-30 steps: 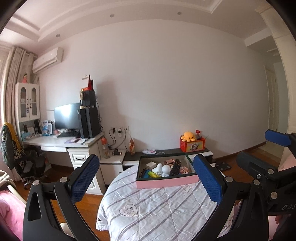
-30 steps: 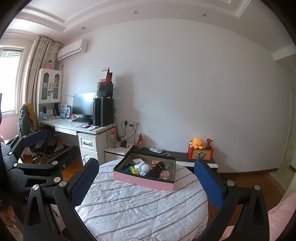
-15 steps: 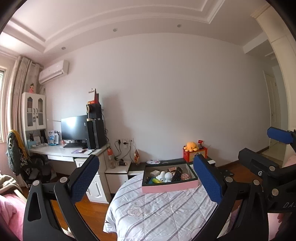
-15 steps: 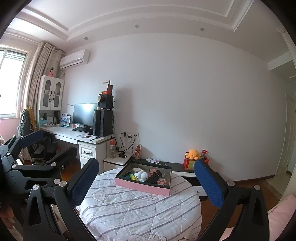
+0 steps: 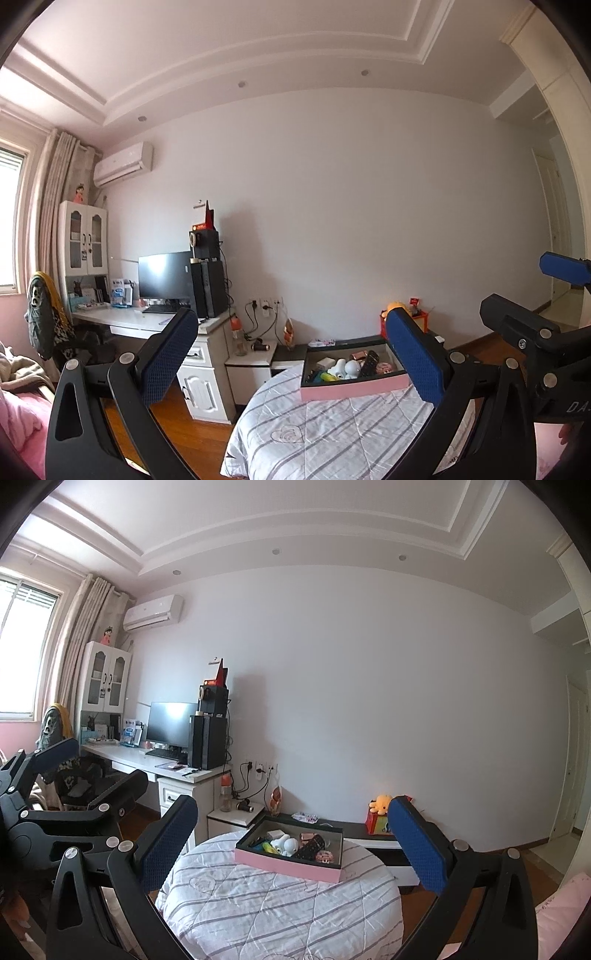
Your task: Organize rigid objects
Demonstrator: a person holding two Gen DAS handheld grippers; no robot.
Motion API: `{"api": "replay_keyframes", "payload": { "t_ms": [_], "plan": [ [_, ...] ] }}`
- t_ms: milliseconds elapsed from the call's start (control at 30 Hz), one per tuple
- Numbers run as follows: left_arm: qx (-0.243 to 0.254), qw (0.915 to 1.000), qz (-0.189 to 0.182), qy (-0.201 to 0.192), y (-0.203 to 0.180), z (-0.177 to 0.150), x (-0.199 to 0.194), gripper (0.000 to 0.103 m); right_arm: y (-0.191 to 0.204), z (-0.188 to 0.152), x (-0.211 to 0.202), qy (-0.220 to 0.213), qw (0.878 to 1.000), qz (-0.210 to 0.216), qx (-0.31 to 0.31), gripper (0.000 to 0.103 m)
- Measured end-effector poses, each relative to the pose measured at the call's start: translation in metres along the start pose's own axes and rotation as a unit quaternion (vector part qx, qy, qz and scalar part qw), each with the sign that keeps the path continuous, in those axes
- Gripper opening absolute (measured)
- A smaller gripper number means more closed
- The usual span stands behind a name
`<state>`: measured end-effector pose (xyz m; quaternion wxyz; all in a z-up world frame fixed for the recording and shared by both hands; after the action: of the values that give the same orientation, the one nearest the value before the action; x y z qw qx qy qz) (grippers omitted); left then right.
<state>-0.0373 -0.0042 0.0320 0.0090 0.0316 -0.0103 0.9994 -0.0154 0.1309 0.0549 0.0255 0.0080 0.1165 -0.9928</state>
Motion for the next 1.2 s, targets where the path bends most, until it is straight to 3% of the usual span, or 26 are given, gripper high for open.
{"api": "replay_keyframes", "payload": {
  "t_ms": [1200],
  "plan": [
    [-0.009,0.9998,-0.007,0.018,-0.001,-0.019,0.012,0.103,0.009,-0.01,-0.005,0.006,1.0,-0.01,-0.001,0.103]
  ]
}}
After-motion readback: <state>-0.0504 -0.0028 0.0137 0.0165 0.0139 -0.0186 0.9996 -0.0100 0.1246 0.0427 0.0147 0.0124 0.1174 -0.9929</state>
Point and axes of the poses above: each gripper's, at about its wrist camera, not at the fingertips, and x roughly the way its jaws point, y to its left, z to its top, the point moved 1 cm from there along x, roughly the way its jaws point, and after that the axes turned 7 degrees about -x, right-handed, at the moved point
